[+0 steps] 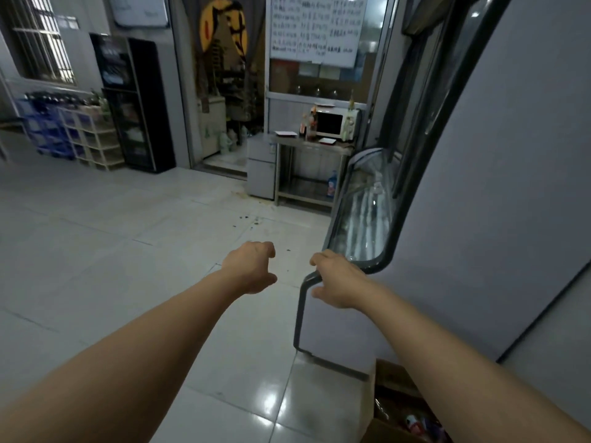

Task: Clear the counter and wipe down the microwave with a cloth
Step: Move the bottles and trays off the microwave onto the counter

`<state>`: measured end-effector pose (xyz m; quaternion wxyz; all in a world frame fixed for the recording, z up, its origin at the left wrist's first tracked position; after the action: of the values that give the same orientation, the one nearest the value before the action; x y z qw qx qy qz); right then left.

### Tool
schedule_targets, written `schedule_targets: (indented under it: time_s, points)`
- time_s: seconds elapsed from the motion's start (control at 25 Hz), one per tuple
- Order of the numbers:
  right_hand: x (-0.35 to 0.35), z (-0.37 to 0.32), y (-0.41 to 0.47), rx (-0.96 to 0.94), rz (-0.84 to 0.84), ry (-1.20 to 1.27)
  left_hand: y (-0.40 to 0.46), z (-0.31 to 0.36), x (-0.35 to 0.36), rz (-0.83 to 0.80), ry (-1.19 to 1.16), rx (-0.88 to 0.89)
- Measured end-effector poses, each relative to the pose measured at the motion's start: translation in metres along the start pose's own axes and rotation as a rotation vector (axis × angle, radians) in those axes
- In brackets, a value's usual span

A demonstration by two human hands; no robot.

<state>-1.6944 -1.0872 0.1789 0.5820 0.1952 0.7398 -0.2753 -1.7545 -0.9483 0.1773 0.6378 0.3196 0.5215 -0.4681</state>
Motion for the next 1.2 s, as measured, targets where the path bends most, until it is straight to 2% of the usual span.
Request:
schedule_targets:
  time_s: [0.28, 0.56, 1.2]
  points:
    - [-0.034, -0.070, 0.086, 0.052, 0.056, 0.041, 0.047, -0.102, -0.066, 0.019, 0.002, 0.024]
    - [-0.059, -0.099, 0.173, 0.070, 0.074, 0.040, 0.110, -0.157, -0.099, 0.037, -0.007, 0.050]
    - [-0.131, -0.016, 0.474, 0.058, 0.083, 0.064, 0.406, -0.221, -0.140, 0.016, -0.003, 0.032]
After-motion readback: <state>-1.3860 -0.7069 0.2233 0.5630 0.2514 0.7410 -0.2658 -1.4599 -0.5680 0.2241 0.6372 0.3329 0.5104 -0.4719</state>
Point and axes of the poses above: each hand's wrist, its own y-axis towards the middle knuckle, its own x-axis out of the palm, z = x × y, the point moved 7 cm from there along y, towards the middle knuckle, and after that the axes turned 6 degrees about -z, right-handed, at the moved point
